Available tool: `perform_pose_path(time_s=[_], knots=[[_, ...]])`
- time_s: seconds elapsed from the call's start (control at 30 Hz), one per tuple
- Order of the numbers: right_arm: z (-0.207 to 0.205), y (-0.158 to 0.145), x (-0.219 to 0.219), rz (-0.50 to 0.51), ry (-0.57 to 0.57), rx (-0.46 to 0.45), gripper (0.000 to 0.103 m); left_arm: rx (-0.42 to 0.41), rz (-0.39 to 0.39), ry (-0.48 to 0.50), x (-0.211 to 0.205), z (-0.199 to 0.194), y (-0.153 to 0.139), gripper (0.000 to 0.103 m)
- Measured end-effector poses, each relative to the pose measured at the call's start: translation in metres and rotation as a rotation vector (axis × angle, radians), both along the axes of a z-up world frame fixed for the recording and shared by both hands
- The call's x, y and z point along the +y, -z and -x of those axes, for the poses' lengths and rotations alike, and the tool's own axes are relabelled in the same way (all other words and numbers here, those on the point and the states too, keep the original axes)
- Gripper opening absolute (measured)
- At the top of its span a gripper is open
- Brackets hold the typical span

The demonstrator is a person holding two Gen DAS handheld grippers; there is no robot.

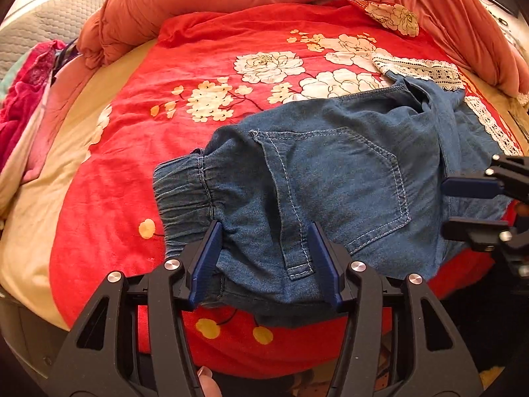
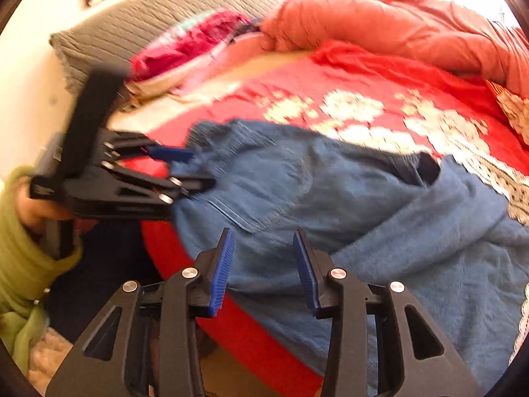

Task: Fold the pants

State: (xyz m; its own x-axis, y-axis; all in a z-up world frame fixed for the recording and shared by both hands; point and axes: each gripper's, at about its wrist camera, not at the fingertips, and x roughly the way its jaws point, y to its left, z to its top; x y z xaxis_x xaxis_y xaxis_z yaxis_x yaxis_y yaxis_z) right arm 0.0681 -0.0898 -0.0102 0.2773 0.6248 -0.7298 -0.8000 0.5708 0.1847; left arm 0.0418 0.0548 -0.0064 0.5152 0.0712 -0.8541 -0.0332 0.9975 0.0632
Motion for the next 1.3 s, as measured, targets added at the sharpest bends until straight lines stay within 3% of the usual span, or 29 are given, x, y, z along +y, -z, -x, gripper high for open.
perform_pose_path(time_s=[0.1, 0.27, 0.43, 0.7, 0.77, 0.8, 0.97, 1.13, 1.3], knots=[[-0.006, 0.02, 0.005, 0.081, 0.026, 0.036, 0.039, -0.001, 0.011, 0.0, 0.001, -0.001, 0.001, 0.047], [-0.009, 0.026, 0.003, 0.065, 0.025, 0.056, 0.041, -0.014, 0.068, -0.002, 0.008, 0.0, 0.0, 0.05], [-0.015, -0.001, -0.023, -0.087, 0.056, 0.069, 0.042, -0.117, 0.136, 0.01, 0.007, 0.016, -0.026, 0.054], [-0.052, -0.028, -0.085, -0.212, 0.303, 0.036, 0.046, -0.205, 0.24, 0.097, -0.023, 0.023, -0.063, 0.061], [-0.06, -0.028, -0.098, -0.24, 0.358, 0.051, 0.048, -0.194, 0.265, 0.148, -0.039, 0.015, -0.063, 0.061], [-0.062, -0.029, -0.103, -0.248, 0.381, 0.054, 0.055, -0.182, 0.27, 0.165, -0.046, 0.011, -0.061, 0.061], [-0.071, -0.028, -0.122, -0.249, 0.462, 0.031, 0.058, -0.098, 0.364, 0.247, -0.083, -0.015, -0.04, 0.061], [-0.078, -0.025, -0.127, -0.152, 0.509, -0.047, 0.059, -0.002, 0.457, 0.248, -0.1, -0.04, -0.013, 0.061], [-0.089, -0.022, -0.138, -0.151, 0.552, -0.045, 0.064, 0.046, 0.428, 0.27, -0.116, -0.062, 0.001, 0.055]])
